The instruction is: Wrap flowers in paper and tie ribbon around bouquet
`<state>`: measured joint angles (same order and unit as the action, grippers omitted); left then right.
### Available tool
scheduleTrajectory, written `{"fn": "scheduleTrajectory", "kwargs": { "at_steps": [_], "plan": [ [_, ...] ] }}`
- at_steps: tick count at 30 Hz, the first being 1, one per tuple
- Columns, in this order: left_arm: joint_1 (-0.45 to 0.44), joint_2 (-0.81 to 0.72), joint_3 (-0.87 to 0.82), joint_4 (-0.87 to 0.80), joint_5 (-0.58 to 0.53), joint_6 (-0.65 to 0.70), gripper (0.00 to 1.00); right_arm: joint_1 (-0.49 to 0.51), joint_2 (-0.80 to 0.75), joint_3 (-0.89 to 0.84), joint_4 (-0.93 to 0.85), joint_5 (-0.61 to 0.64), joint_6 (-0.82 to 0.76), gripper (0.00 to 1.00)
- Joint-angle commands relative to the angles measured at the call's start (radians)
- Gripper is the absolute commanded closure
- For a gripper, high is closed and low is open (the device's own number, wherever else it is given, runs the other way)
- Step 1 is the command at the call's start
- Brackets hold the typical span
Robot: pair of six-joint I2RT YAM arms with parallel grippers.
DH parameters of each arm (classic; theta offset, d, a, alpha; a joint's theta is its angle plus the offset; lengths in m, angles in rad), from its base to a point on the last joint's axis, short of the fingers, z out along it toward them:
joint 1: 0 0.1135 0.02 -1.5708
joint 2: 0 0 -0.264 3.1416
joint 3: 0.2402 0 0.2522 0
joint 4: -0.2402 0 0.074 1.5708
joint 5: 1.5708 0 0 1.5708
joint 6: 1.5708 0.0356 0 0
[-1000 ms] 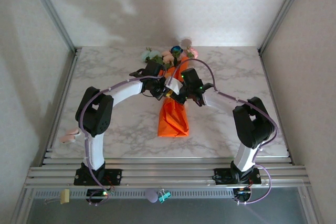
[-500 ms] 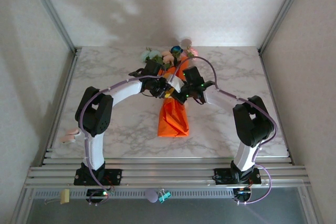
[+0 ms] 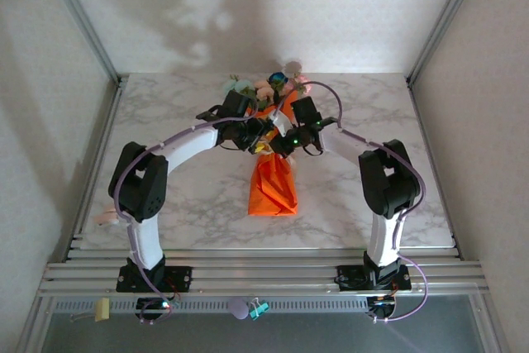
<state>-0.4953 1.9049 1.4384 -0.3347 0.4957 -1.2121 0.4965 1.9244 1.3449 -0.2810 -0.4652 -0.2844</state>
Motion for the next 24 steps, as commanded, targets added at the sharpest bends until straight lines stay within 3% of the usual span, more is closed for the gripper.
{"fn": "scheduleTrajectory", "kwargs": {
  "at_steps": [1, 7, 9, 13, 18, 21, 24],
  "plan": [
    [0.005, -0.046, -0.012, -0.021, -0.061, 0.037, 0.56, -0.023, 0.030, 0.048, -0.037, -0.043, 0.084, 1.00],
    [0.004, -0.084, -0.090, 0.029, -0.101, 0.159, 0.95, -0.051, 0.060, 0.078, -0.049, -0.084, 0.148, 1.00],
    [0.003, -0.102, -0.134, 0.090, -0.099, 0.249, 0.98, -0.061, 0.073, 0.092, -0.064, -0.106, 0.165, 1.00],
    [0.003, -0.146, -0.232, 0.246, -0.101, 0.449, 0.99, -0.080, 0.100, 0.129, -0.096, -0.150, 0.196, 1.00],
    [-0.006, -0.178, -0.273, 0.355, -0.079, 0.746, 0.86, -0.090, 0.116, 0.158, -0.124, -0.174, 0.207, 1.00],
    [0.002, -0.148, -0.259, 0.360, -0.032, 0.818, 0.81, -0.091, 0.128, 0.173, -0.142, -0.178, 0.211, 1.00],
    [0.015, -0.075, -0.195, 0.310, 0.017, 0.787, 0.77, -0.093, 0.137, 0.178, -0.152, -0.181, 0.212, 1.00]
  ]
}}
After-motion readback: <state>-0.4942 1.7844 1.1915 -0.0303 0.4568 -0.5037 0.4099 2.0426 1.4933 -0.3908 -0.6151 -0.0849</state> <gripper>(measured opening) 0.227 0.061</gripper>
